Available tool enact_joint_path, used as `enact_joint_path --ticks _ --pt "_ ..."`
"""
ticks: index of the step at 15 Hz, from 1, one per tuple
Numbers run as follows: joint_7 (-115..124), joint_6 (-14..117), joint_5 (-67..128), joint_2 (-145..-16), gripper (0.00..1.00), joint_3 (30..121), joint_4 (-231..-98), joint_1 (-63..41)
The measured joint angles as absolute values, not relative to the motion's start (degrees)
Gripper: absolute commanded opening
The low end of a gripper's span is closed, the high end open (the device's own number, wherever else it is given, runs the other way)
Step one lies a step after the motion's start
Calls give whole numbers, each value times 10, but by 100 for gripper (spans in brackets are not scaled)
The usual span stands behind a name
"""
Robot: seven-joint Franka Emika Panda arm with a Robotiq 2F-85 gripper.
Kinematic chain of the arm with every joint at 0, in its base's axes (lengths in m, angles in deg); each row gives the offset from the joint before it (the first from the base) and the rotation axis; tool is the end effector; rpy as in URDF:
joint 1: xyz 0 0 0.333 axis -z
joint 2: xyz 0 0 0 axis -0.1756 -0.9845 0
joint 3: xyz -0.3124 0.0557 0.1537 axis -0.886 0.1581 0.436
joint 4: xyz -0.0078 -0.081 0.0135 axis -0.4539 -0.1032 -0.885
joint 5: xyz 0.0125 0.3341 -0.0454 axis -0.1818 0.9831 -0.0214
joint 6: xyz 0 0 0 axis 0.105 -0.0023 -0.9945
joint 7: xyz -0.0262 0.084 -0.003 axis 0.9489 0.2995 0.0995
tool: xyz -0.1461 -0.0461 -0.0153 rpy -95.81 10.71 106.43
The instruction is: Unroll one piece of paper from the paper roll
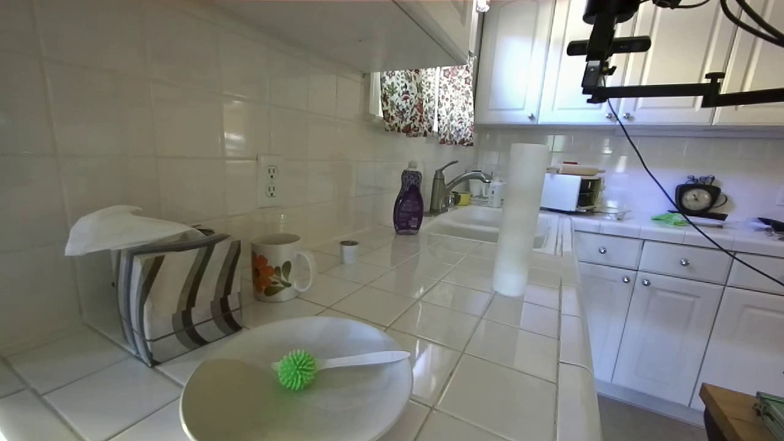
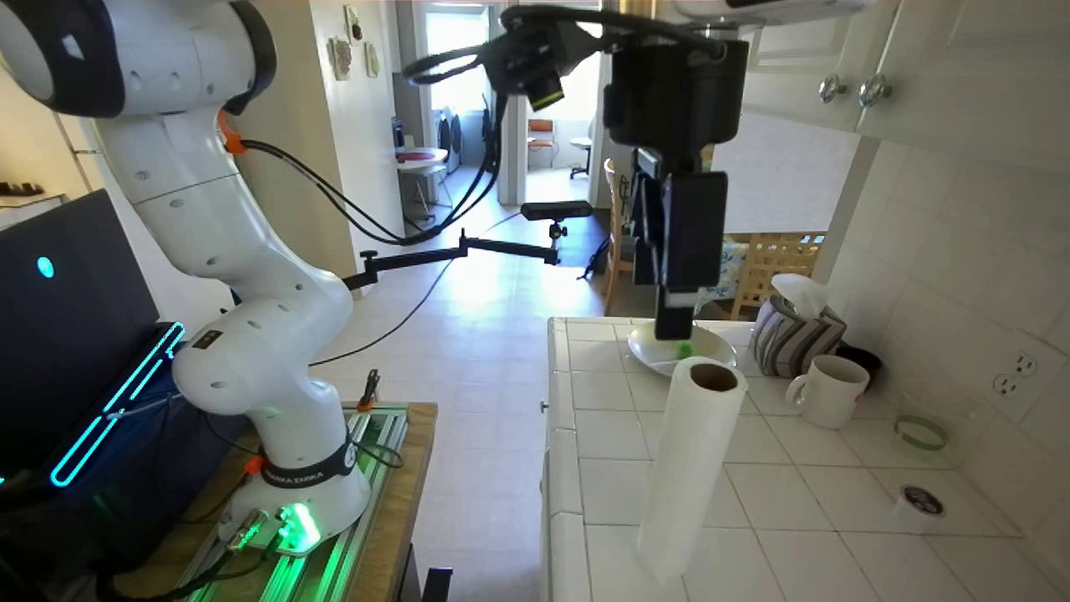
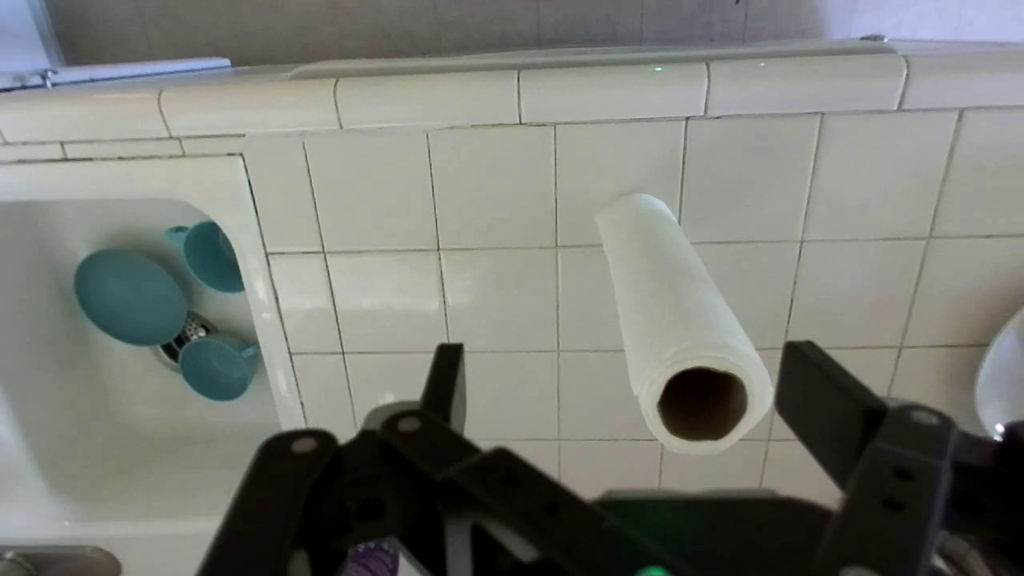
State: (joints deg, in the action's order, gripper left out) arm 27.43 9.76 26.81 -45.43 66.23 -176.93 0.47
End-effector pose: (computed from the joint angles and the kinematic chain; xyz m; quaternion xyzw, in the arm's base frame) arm 0.3456 -0.1934 0.6512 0.9973 -0.0426 0.0433 0.0406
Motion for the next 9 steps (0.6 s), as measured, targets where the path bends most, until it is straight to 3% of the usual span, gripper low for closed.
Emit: enact_joint_path --ticks 9 --pt "521 103 283 -438 100 635 -1770 -31"
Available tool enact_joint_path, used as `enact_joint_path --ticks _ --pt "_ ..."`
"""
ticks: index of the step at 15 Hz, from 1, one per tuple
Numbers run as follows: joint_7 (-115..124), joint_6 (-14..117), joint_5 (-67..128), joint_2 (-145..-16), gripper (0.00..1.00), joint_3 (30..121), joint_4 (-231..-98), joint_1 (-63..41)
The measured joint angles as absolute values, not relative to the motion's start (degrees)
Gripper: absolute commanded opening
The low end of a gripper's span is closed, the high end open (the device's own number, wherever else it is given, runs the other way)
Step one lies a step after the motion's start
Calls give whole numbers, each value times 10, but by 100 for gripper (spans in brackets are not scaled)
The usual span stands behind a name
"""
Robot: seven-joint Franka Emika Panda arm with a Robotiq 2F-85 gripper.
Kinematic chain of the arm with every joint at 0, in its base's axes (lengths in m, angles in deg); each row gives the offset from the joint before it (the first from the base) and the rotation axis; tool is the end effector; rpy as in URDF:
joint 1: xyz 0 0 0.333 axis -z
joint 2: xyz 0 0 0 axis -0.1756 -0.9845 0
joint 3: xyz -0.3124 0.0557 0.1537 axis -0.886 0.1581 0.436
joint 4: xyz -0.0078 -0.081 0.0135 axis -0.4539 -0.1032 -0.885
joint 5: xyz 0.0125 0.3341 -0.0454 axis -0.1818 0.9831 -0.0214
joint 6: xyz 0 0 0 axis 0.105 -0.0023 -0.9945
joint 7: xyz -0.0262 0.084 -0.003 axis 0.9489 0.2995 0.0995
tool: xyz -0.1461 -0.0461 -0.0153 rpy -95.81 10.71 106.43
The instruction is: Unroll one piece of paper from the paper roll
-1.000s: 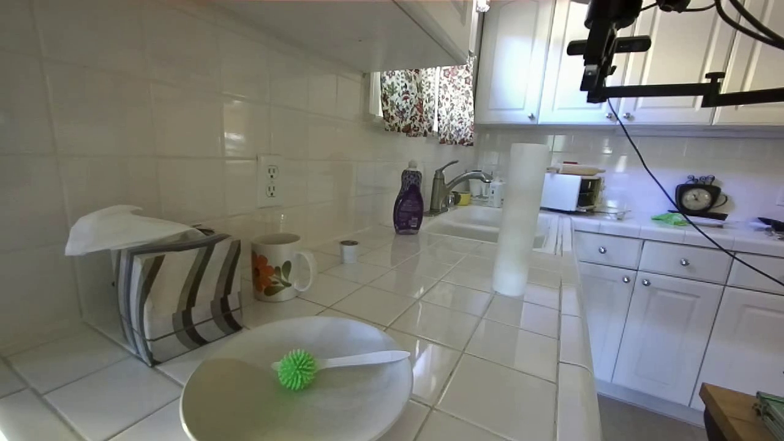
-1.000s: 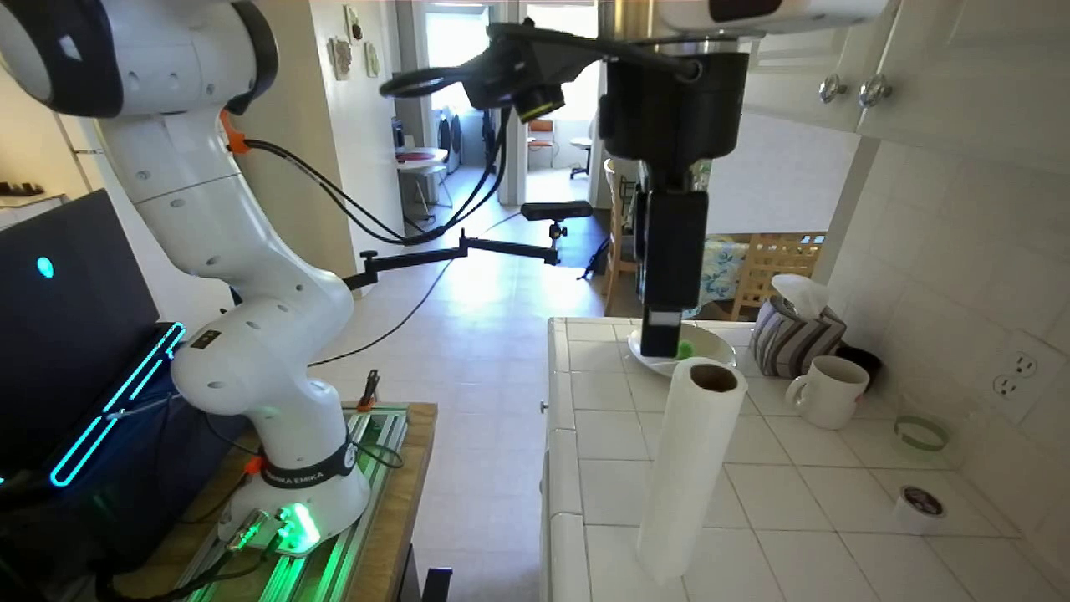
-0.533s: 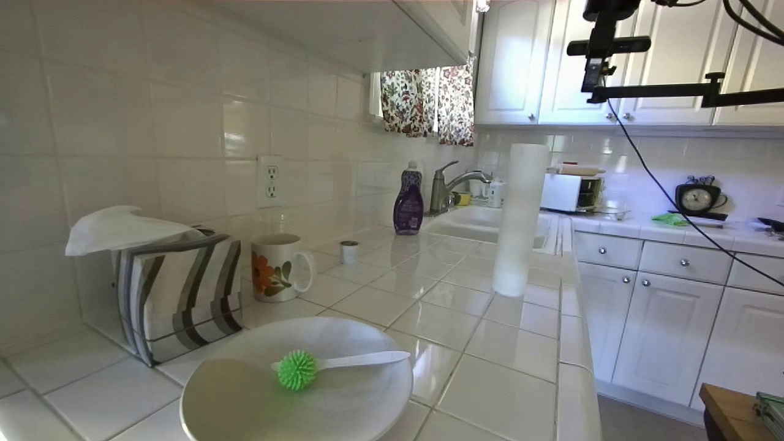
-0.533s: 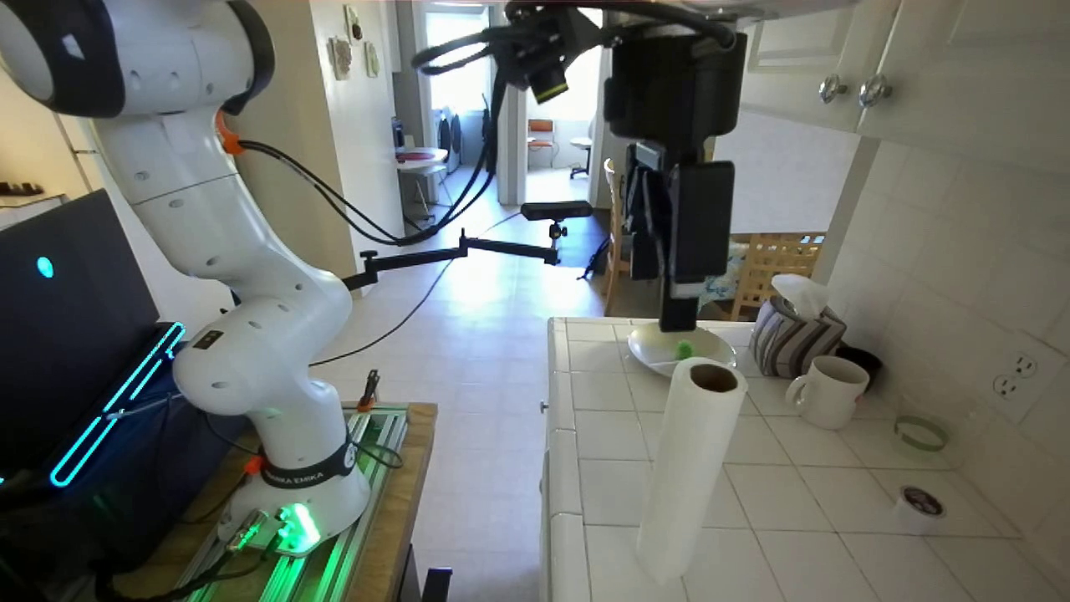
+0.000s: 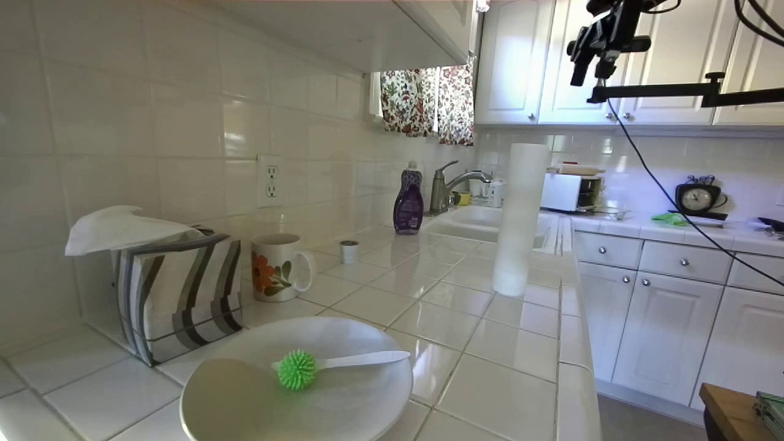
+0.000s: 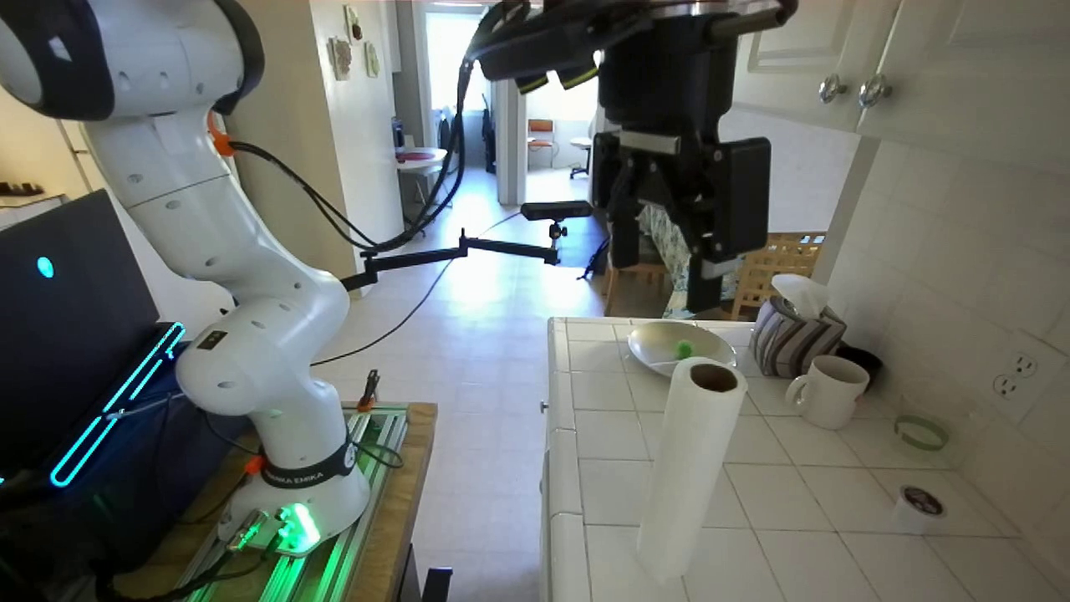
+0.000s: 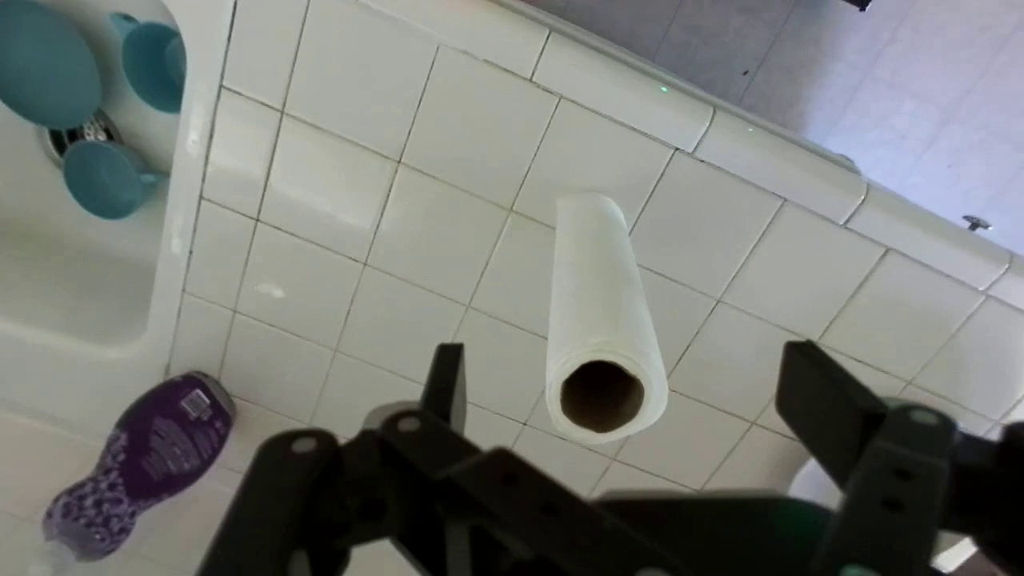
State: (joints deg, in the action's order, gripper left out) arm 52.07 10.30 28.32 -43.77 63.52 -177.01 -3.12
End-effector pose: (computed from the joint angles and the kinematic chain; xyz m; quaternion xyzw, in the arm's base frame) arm 0.3418 -0.1876 0.6600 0.9812 0.1793 0.0608 0.0368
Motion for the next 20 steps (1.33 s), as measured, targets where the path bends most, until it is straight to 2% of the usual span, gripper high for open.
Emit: enact_joint_path --ticks 6,12,20 --pt "676 106 384 -438 100 593 -1783 -40" --pt "714 105 412 -444 100 585 -1787 -39" --pt "843 68 544 -541 100 522 -1764 -24"
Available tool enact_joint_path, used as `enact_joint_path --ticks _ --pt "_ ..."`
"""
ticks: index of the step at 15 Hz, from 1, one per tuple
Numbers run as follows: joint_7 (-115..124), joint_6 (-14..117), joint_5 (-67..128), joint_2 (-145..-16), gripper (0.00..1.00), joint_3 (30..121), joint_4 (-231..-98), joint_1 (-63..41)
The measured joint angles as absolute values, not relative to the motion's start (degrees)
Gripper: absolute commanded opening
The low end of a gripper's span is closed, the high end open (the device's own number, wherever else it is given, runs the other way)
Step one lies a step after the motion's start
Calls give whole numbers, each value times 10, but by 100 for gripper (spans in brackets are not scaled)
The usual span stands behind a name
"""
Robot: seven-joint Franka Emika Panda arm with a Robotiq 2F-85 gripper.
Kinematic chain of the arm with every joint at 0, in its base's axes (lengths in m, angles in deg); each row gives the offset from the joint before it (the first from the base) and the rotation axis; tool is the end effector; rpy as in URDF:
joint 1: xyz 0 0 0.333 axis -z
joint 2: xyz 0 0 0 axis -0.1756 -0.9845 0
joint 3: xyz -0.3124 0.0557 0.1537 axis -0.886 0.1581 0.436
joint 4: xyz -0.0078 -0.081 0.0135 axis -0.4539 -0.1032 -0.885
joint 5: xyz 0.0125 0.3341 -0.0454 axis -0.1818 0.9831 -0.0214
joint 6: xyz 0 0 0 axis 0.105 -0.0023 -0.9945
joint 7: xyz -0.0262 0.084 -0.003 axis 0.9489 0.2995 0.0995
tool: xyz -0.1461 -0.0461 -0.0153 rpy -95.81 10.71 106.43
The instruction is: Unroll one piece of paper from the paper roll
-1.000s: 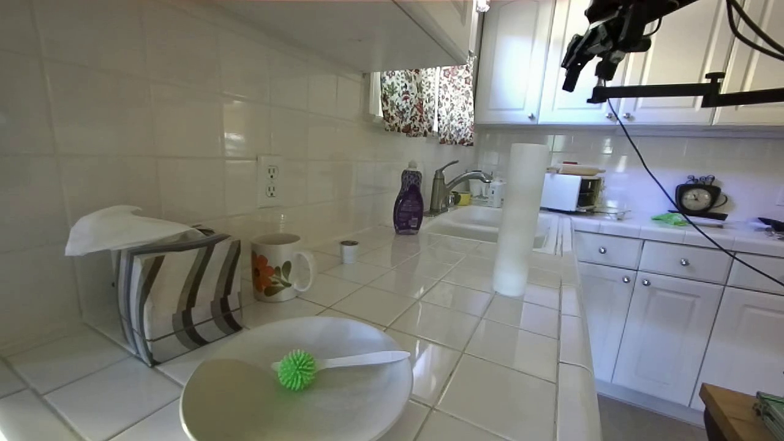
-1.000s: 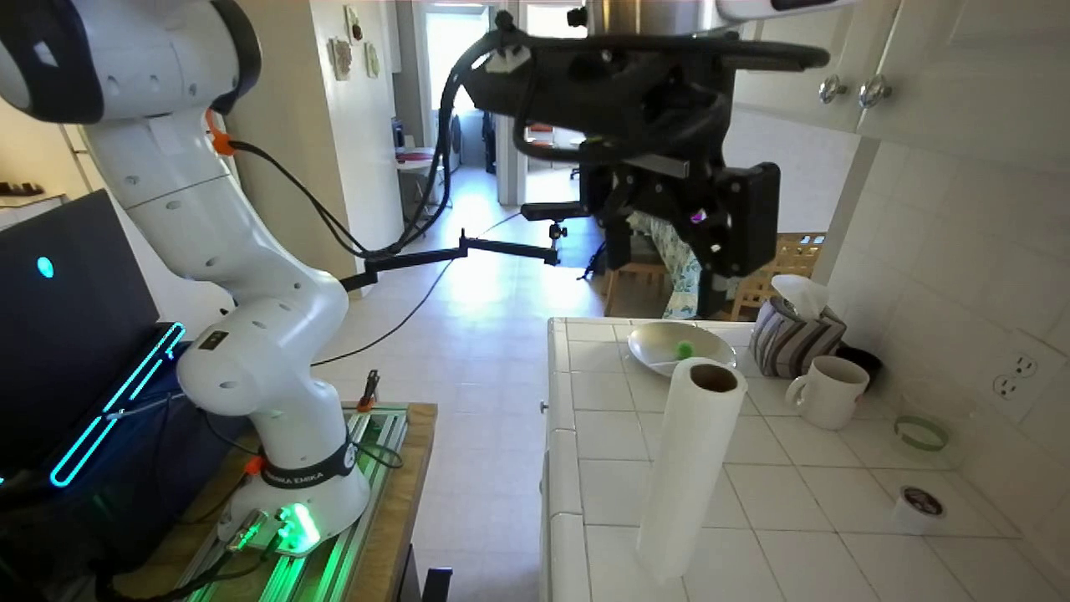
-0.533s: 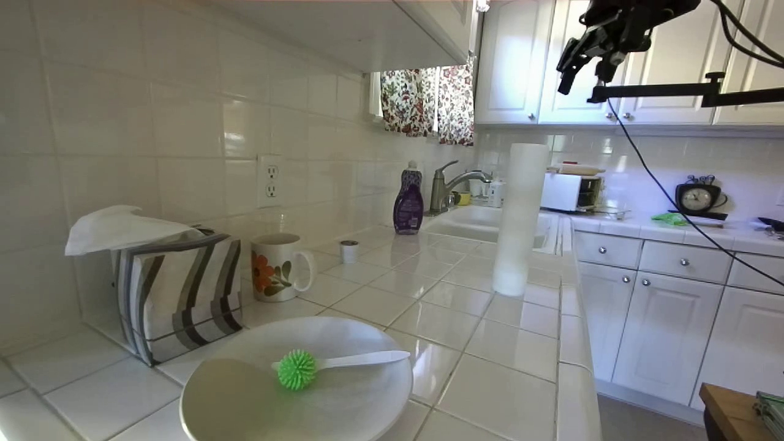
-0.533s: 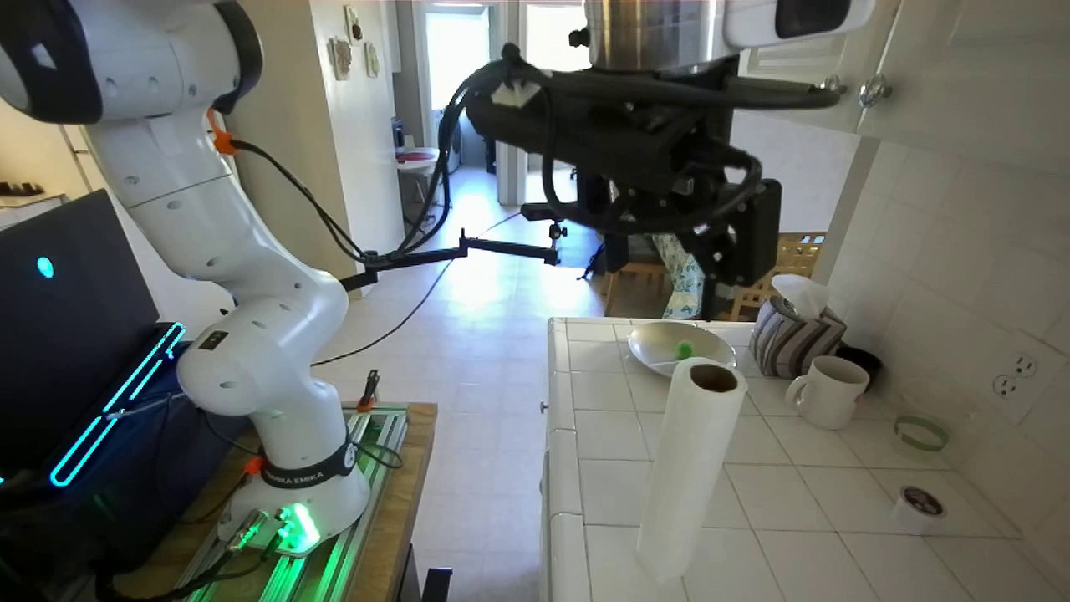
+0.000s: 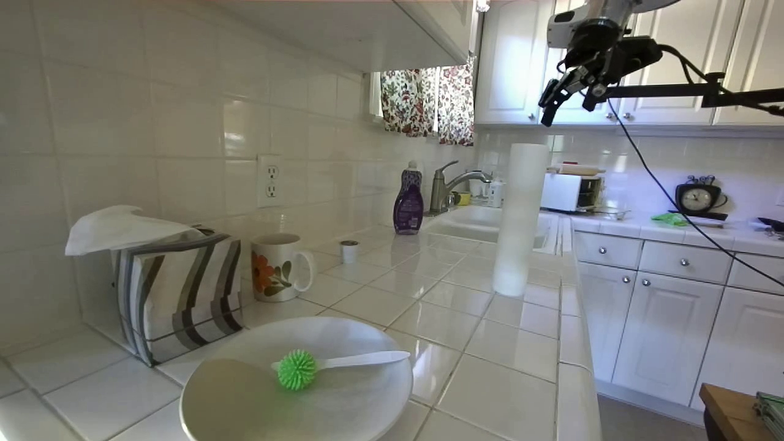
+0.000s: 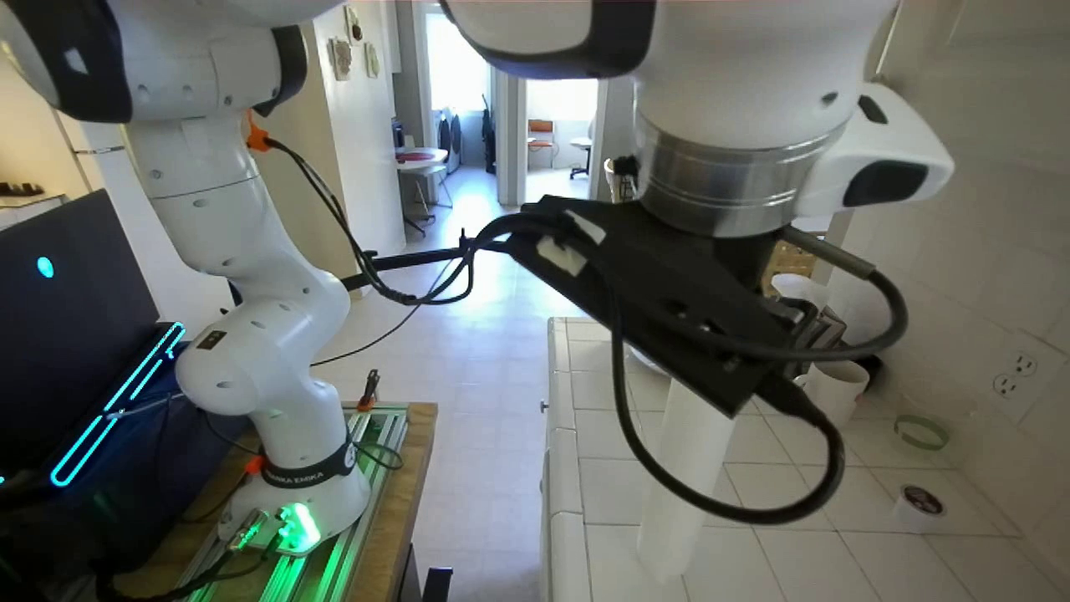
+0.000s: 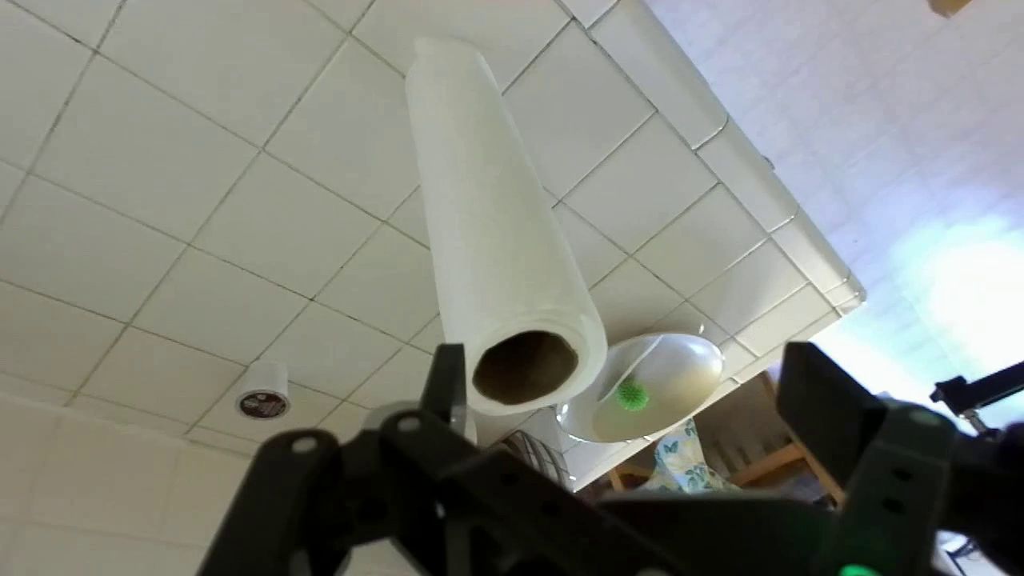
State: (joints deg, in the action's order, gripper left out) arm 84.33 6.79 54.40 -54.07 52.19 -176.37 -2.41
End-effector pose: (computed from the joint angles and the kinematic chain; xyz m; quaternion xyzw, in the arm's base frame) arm 0.3758 -0.2196 0.5982 -0.9156 -0.3337 -0.1535 0.1637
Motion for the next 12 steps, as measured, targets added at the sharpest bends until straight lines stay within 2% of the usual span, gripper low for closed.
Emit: enact_joint_path --ticks 12 --pt "856 -33 601 -662 100 544 -1596 37"
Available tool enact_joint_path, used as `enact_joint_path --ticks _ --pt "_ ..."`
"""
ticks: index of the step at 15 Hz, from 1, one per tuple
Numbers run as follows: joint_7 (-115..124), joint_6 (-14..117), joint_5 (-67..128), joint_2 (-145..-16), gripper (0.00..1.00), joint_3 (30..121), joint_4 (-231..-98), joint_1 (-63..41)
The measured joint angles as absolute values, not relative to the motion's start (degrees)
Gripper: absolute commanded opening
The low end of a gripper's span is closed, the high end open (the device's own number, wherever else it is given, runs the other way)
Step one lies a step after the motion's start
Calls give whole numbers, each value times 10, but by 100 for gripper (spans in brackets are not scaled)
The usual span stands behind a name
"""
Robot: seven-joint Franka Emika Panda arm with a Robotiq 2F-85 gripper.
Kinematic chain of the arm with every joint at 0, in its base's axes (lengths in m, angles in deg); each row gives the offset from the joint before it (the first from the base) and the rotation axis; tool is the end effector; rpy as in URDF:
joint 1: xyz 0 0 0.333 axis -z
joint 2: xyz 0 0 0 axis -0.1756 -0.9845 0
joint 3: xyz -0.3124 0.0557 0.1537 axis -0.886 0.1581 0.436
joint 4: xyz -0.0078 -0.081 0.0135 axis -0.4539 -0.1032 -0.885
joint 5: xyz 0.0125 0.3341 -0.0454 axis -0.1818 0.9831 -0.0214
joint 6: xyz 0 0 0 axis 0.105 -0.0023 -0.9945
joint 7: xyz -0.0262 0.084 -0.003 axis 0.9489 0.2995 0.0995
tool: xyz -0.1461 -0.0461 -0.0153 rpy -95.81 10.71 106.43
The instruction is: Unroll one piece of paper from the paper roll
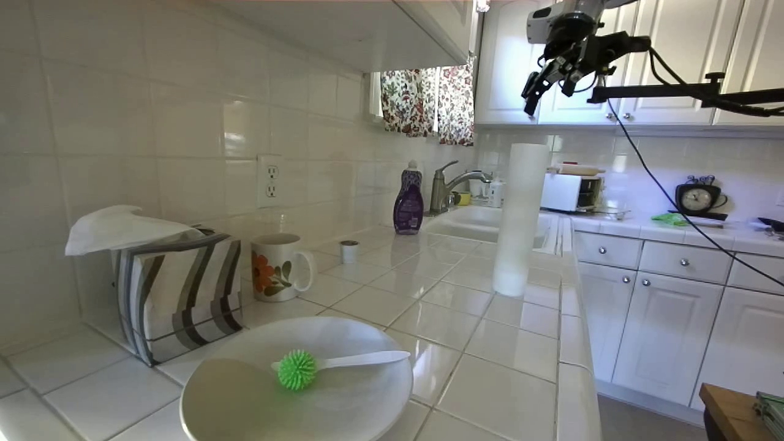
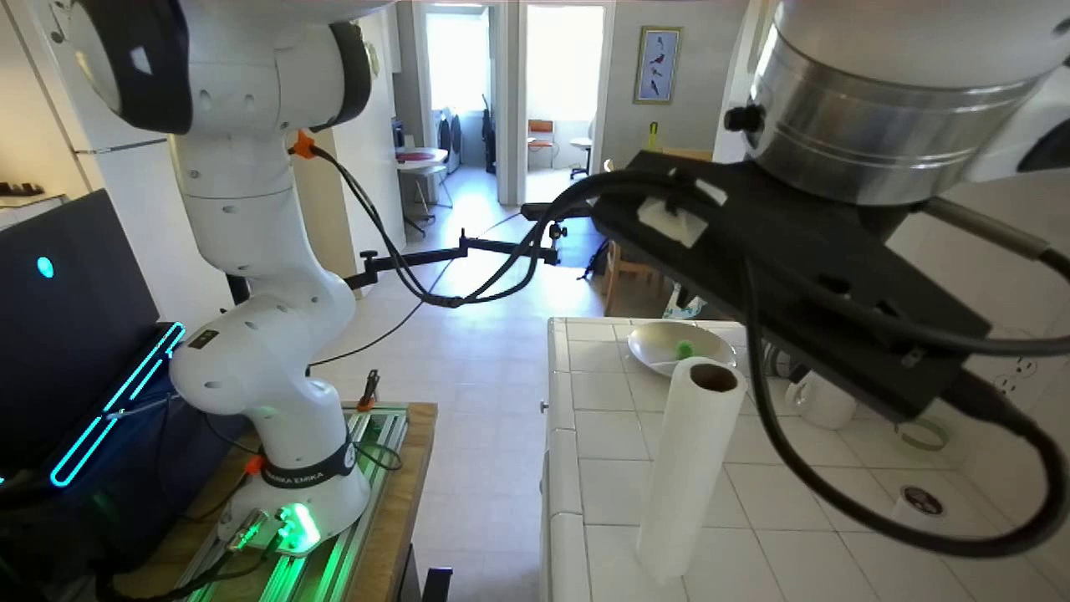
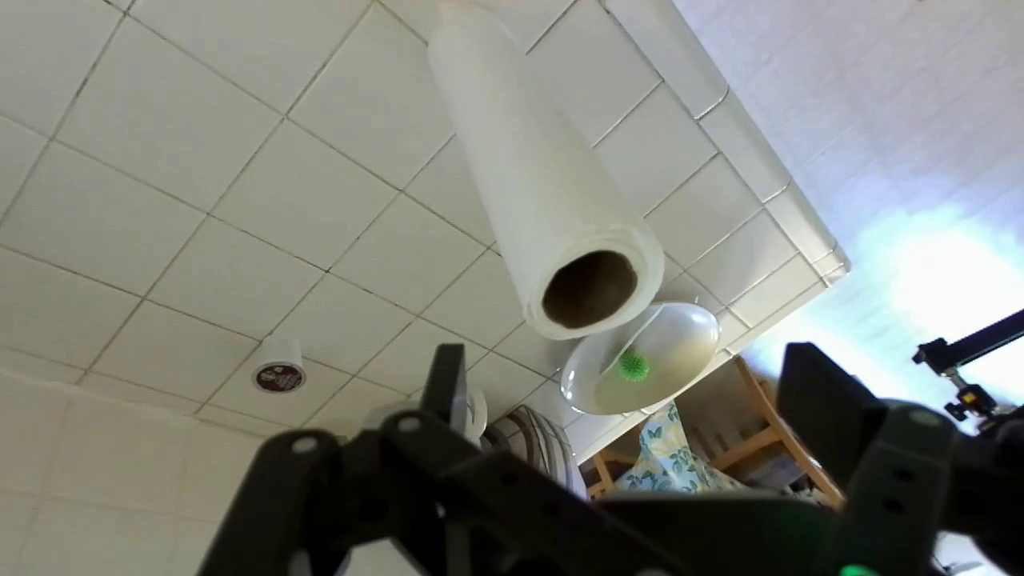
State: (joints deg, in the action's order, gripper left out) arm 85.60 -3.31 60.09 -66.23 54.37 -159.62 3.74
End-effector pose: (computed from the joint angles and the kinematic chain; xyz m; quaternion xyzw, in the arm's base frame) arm 0.4235 -0.2417 0.6186 -0.9128 -0.3341 -0.1435 0.1862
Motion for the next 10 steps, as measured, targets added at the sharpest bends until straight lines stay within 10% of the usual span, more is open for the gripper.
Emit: enact_joint_path --ticks 10 --pt "915 -62 601 -683 100 573 -1610 79"
